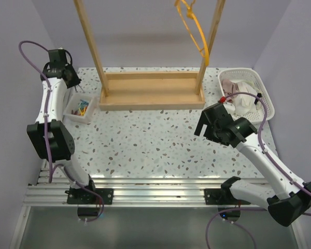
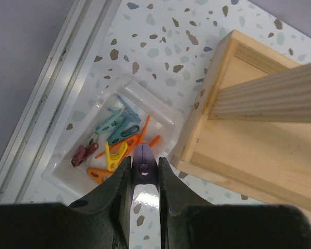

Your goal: Remove the underwear clipped to the hanger

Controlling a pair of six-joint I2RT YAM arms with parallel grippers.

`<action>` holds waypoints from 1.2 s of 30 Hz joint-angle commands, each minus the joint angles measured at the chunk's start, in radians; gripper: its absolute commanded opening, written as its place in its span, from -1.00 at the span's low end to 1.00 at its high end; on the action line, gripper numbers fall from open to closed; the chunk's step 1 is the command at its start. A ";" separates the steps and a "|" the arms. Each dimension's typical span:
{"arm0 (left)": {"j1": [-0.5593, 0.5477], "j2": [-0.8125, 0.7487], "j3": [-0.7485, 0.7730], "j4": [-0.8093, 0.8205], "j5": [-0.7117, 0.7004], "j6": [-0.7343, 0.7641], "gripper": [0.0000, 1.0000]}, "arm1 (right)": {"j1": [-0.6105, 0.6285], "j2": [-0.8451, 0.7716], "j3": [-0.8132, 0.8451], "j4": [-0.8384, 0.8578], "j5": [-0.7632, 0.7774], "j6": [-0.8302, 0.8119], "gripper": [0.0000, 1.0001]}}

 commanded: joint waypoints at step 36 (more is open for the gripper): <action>-0.230 -0.382 -0.323 0.270 0.625 -0.112 1.00 | -0.025 -0.030 0.367 0.038 -0.159 -0.364 0.97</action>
